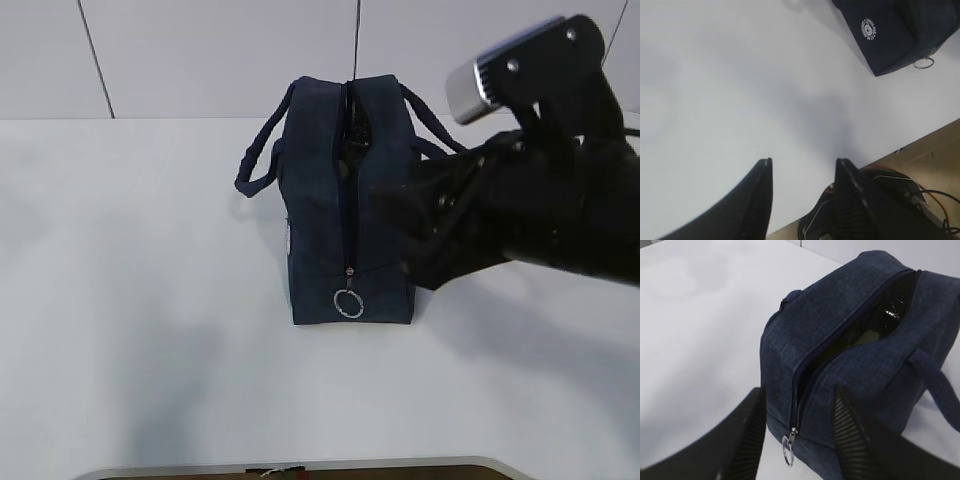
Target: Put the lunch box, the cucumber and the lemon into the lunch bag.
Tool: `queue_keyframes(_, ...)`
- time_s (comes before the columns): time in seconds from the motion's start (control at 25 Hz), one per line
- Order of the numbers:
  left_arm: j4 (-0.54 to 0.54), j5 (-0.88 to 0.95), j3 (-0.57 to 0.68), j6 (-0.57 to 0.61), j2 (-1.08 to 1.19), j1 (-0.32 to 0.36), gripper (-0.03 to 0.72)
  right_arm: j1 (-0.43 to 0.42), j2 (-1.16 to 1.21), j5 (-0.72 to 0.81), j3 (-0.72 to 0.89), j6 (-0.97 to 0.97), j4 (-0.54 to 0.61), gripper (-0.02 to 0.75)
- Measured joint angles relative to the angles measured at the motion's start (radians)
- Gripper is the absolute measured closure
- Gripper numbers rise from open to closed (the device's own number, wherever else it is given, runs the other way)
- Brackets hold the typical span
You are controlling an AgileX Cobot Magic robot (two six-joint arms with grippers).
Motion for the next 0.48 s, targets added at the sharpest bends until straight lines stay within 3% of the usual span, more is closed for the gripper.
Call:
queue_keyframes(0.28, -0.024, 0.000, 0.007, 0.000, -0.015, 0.000, 0.405, 0.000, 0.012, -0.370, 0.227, 0.007, -0.005, 0.384)
queue_keyframes(0.48, -0.033, 0.000, 0.007, 0.000, -0.015, 0.000, 0.423, 0.000, 0.073, -0.595, 0.350, 0.067, -0.085, 0.385)
